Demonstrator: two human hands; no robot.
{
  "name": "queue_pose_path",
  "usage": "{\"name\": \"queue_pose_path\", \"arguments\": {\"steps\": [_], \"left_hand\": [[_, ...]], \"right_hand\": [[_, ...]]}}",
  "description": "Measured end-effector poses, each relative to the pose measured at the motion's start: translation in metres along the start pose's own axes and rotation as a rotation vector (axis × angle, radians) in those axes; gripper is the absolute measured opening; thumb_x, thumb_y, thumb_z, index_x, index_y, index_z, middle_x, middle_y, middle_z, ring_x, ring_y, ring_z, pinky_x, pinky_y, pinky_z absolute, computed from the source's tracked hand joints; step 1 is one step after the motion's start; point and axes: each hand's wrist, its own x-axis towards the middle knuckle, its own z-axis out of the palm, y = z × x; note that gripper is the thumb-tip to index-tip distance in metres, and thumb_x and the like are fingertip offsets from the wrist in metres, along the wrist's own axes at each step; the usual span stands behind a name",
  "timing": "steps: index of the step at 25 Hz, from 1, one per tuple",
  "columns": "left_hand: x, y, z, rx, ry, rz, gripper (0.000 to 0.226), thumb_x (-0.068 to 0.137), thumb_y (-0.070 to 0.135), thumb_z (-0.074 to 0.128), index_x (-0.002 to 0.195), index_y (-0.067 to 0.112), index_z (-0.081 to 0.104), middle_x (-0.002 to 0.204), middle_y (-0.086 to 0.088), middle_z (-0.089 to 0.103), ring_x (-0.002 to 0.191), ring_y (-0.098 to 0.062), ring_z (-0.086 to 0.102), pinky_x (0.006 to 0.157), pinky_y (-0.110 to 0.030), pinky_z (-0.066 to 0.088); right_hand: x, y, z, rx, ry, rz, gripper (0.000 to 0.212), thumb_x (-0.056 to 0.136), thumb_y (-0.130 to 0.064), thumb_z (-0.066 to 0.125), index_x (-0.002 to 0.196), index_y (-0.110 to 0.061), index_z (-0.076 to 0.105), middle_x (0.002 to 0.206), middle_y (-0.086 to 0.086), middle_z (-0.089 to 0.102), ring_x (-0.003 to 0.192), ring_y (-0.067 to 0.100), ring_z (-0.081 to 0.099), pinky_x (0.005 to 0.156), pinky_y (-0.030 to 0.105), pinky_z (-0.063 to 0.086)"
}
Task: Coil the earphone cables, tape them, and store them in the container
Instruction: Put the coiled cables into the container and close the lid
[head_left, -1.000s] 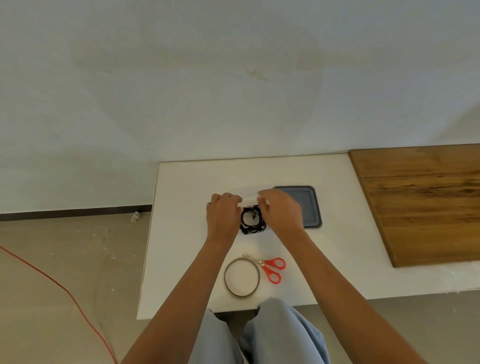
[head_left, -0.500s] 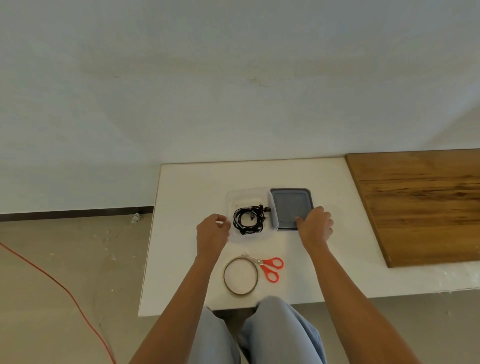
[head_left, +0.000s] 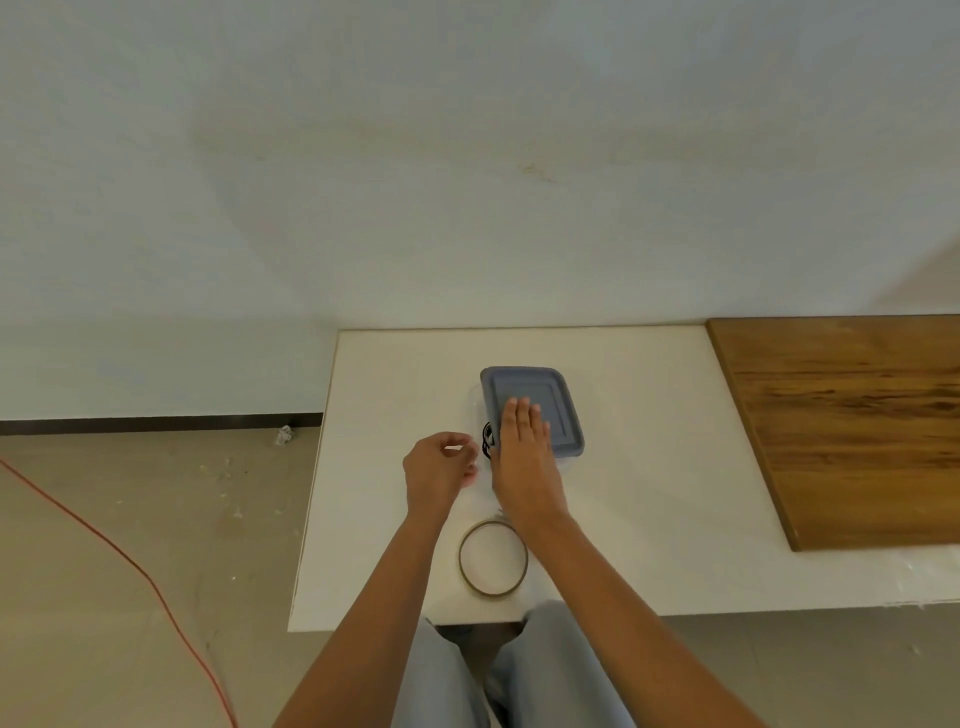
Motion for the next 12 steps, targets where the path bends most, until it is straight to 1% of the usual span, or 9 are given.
{"name": "queue_pose_path", "arguments": {"steps": [2, 3, 6, 7, 8, 9, 10, 11, 12], "left_hand": [[0.001, -0.002, -0.001, -0.006, -0.004, -0.003, 0.016, 0.087, 0.010, 0.068, 0.102, 0.006, 0.070, 0.086, -0.012, 0.072, 0.073, -0.019, 0.072, 0.067, -0.028, 0.060], [0.002, -0.003, -0.001, -0.016, -0.005, -0.004, 0.015, 0.088, 0.012, 0.067, 0.101, 0.007, 0.071, 0.087, -0.011, 0.073, 0.074, -0.019, 0.072, 0.065, -0.026, 0.060], [0.001, -0.004, -0.002, 0.005, -0.011, 0.037, 0.010, 0.089, 0.023, 0.067, 0.087, 0.016, 0.073, 0.086, -0.007, 0.074, 0.072, -0.017, 0.072, 0.063, -0.024, 0.060], [0.001, -0.003, -0.002, 0.028, -0.018, 0.052, 0.011, 0.087, 0.026, 0.069, 0.088, 0.016, 0.073, 0.085, -0.008, 0.074, 0.071, -0.017, 0.073, 0.064, -0.027, 0.061], [0.001, -0.002, -0.002, 0.048, -0.026, 0.058, 0.016, 0.085, 0.025, 0.071, 0.093, 0.012, 0.073, 0.086, -0.010, 0.074, 0.071, -0.018, 0.073, 0.067, -0.031, 0.061], [0.002, -0.002, -0.002, 0.063, -0.030, 0.052, 0.022, 0.084, 0.022, 0.073, 0.099, 0.007, 0.072, 0.086, -0.013, 0.074, 0.072, -0.021, 0.073, 0.071, -0.035, 0.062], [0.004, -0.001, -0.001, 0.067, -0.029, 0.041, 0.025, 0.082, 0.017, 0.074, 0.102, 0.002, 0.071, 0.086, -0.016, 0.073, 0.074, -0.024, 0.073, 0.074, -0.039, 0.061], [0.005, 0.000, 0.000, 0.068, -0.025, 0.034, 0.025, 0.082, 0.013, 0.074, 0.102, -0.001, 0.071, 0.085, -0.017, 0.073, 0.075, -0.027, 0.072, 0.076, -0.042, 0.061], [0.006, 0.001, 0.001, 0.079, -0.021, 0.033, 0.023, 0.081, 0.011, 0.073, 0.101, -0.002, 0.070, 0.084, -0.018, 0.073, 0.075, -0.029, 0.072, 0.077, -0.043, 0.060]], "right_hand": [[-0.003, -0.005, 0.009, -0.001, -0.041, 0.001, 0.063, 0.104, -0.025, 0.033, 0.150, 0.001, -0.001, 0.160, 0.021, 0.001, 0.148, 0.032, -0.004, 0.118, 0.036, -0.004], [-0.005, -0.006, 0.013, -0.013, -0.067, -0.005, 0.063, 0.104, -0.025, 0.033, 0.150, 0.000, -0.001, 0.160, 0.020, 0.000, 0.148, 0.031, -0.004, 0.118, 0.035, -0.004], [-0.009, -0.005, 0.017, -0.061, -0.107, -0.062, 0.060, 0.104, -0.020, 0.033, 0.151, -0.002, 0.001, 0.160, 0.017, 0.001, 0.149, 0.028, -0.003, 0.119, 0.034, -0.001], [-0.010, -0.004, 0.015, -0.034, -0.116, -0.085, 0.059, 0.104, -0.021, 0.034, 0.151, -0.002, 0.004, 0.161, 0.016, 0.003, 0.149, 0.027, -0.002, 0.119, 0.033, 0.001], [-0.010, -0.003, 0.011, 0.022, -0.128, -0.106, 0.058, 0.103, -0.022, 0.036, 0.151, -0.003, 0.010, 0.160, 0.016, 0.008, 0.149, 0.027, 0.002, 0.119, 0.034, 0.006], [-0.009, 0.001, 0.004, 0.103, -0.116, -0.112, 0.056, 0.101, -0.024, 0.041, 0.150, -0.004, 0.020, 0.159, 0.016, 0.018, 0.148, 0.029, 0.011, 0.118, 0.034, 0.016], [-0.007, 0.008, -0.003, 0.189, -0.047, -0.091, 0.051, 0.099, -0.024, 0.046, 0.145, -0.005, 0.033, 0.153, 0.015, 0.032, 0.143, 0.033, 0.025, 0.113, 0.036, 0.028], [-0.004, 0.018, -0.009, 0.231, 0.078, -0.038, 0.046, 0.097, -0.024, 0.050, 0.139, -0.006, 0.041, 0.145, 0.015, 0.042, 0.134, 0.034, 0.037, 0.105, 0.038, 0.037], [0.001, 0.030, -0.015, 0.229, 0.193, 0.065, 0.045, 0.097, -0.025, 0.050, 0.137, -0.006, 0.044, 0.139, 0.015, 0.046, 0.126, 0.035, 0.043, 0.100, 0.040, 0.041]]}}
